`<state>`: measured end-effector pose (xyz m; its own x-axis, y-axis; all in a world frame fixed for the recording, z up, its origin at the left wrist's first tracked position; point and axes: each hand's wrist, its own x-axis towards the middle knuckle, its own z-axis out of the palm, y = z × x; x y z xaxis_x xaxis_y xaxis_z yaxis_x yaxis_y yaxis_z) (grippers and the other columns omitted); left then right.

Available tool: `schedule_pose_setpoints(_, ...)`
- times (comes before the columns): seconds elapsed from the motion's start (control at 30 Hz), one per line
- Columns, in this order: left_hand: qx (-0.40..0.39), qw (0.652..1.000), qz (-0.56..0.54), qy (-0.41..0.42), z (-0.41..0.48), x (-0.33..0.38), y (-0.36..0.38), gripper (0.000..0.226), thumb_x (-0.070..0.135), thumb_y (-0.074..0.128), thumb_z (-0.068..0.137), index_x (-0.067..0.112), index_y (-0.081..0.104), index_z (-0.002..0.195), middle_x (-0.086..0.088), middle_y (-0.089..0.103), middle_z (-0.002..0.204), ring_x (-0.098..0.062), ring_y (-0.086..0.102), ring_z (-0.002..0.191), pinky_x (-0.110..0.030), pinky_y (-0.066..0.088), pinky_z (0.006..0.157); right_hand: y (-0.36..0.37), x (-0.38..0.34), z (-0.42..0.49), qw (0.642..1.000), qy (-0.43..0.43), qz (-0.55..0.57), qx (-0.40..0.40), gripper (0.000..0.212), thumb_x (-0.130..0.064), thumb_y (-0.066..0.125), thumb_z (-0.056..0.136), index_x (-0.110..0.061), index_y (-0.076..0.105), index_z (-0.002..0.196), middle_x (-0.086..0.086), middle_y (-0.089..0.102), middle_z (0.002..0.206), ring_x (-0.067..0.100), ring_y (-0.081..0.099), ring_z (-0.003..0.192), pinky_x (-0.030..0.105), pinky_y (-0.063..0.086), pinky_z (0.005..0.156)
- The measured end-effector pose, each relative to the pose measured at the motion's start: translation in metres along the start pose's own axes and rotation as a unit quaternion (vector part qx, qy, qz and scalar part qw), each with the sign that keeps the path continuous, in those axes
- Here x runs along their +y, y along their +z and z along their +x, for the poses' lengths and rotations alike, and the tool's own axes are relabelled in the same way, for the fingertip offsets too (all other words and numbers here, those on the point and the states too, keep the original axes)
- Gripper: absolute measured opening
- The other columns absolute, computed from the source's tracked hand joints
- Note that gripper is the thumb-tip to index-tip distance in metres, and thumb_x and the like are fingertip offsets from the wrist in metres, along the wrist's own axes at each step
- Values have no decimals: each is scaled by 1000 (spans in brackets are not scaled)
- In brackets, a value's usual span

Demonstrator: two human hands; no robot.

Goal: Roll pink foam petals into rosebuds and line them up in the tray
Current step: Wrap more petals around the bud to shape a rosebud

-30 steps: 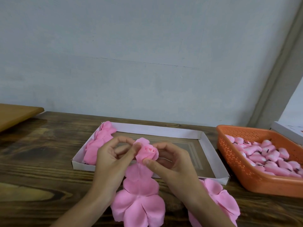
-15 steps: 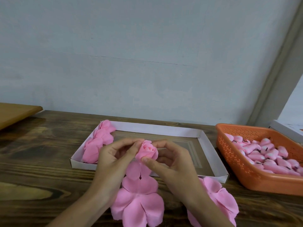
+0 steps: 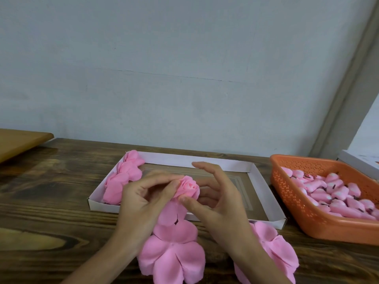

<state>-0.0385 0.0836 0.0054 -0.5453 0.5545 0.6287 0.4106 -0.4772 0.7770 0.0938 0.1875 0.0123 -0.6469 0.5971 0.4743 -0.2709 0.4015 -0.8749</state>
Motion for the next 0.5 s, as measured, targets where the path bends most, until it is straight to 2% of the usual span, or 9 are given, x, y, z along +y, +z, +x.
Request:
schedule_pose_setpoints(0.1,-3,1000,4,12,0,0,-1,14,25,74,94,26,80,107,0,79,104,-17,74,101,-21,58,83,-4,-1,1,1000,-15,-9,-15,44,-3,79,86,-30,69,119,0,78,101,23,77,90,36,63,73)
schedule_pose_setpoints(0.2,2,999,-36,-4,1,-1,-3,30,31,69,91,20,74,119,-4,79,106,-17,74,104,-22,58,85,-7,-1,2,999,-18,-16,-22,24,-4,76,90,-19,73,109,0,78,101,24,77,92,39,64,75)
schedule_pose_setpoints(0.3,3,998,6,-56,6,-7,-8,42,36,72,86,25,68,127,2,76,117,-12,68,115,-22,55,90,-12,-3,5,999,-15,-22,-23,19,-3,76,91,-14,72,106,0,78,101,24,76,93,45,63,83)
schedule_pose_setpoints(0.4,-33,985,8,-169,11,-13,-14,50,54,77,74,32,74,119,10,75,117,-4,69,110,-18,53,84,-17,-5,8,1000,-13,-1,-17,17,0,75,91,-10,70,104,3,77,98,20,77,90,34,62,80)
schedule_pose_setpoints(0.5,-57,972,-25,-227,13,-21,-17,38,43,88,73,30,80,107,4,78,111,-10,72,106,-29,51,88,-20,-5,10,1000,-8,21,-9,15,1,74,91,-7,69,103,6,76,97,20,76,88,28,60,78)
